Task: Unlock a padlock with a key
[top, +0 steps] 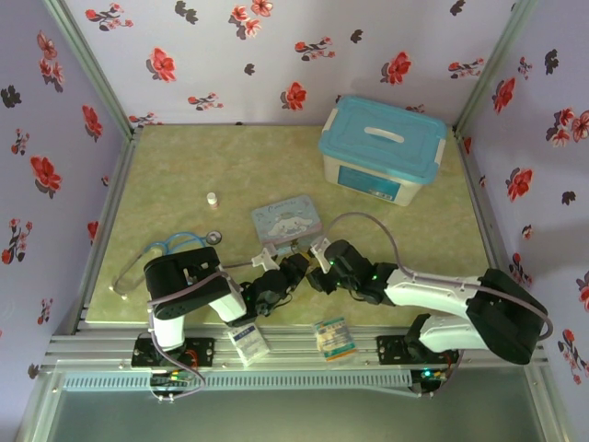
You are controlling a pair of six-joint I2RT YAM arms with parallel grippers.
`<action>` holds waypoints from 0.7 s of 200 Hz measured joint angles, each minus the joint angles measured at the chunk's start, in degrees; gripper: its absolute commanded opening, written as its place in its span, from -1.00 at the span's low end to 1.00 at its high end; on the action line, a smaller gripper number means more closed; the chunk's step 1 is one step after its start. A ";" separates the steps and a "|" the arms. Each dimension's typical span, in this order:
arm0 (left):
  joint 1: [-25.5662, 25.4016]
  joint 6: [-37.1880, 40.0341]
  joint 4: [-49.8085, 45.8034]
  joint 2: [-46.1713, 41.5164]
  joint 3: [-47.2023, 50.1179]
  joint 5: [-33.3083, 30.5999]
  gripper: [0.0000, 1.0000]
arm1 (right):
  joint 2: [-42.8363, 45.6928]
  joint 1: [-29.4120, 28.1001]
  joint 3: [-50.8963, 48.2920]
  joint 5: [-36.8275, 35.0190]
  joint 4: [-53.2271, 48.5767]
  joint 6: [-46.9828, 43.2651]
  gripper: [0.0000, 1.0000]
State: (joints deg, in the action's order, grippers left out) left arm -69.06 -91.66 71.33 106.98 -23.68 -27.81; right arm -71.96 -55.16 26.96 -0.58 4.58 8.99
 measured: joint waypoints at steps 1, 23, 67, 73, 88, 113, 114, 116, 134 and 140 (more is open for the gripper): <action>0.00 0.00 0.00 0.00 0.00 0.00 -1.00 | -0.02 -0.07 0.00 -0.07 0.04 -0.07 -0.31; 0.00 0.02 -0.17 0.00 -0.20 0.09 -1.00 | -1.97 -3.04 0.04 -4.61 1.01 -1.38 -0.45; -0.13 0.00 -0.20 0.00 -0.66 0.68 -1.00 | -4.57 -5.46 0.07 -11.87 1.64 -3.06 -0.66; -0.13 -0.02 -0.20 0.00 -0.70 0.68 -1.00 | -4.55 -5.46 0.09 -12.31 1.68 -3.10 -0.71; -0.11 -0.39 -0.17 0.02 -0.70 0.63 -1.00 | -4.50 -5.51 0.07 -12.61 1.64 -2.93 -0.80; -0.11 -1.01 0.24 0.04 -0.70 0.66 -0.95 | -3.37 -5.49 -0.68 -12.26 1.79 -2.12 -0.87; -0.11 -1.01 0.26 0.07 -0.70 0.66 -0.94 | -3.23 -5.46 -0.76 -12.22 1.81 -2.05 -0.87; -0.15 -1.05 0.31 0.07 -0.70 0.68 -0.93 | -3.06 -5.46 -0.90 -12.09 1.84 -1.84 -0.88; -0.33 -1.07 0.44 0.11 -0.70 0.83 -0.91 | -1.42 -4.07 -2.14 -9.42 2.58 0.46 -0.88; -0.33 -1.09 0.52 0.11 -0.70 0.81 -0.91 | -0.72 -3.32 -2.93 -8.04 3.48 1.49 -0.87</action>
State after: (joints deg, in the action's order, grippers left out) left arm -69.38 -92.75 71.85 107.09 -24.38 -27.00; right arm -72.69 -58.48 24.03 -8.62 8.05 10.48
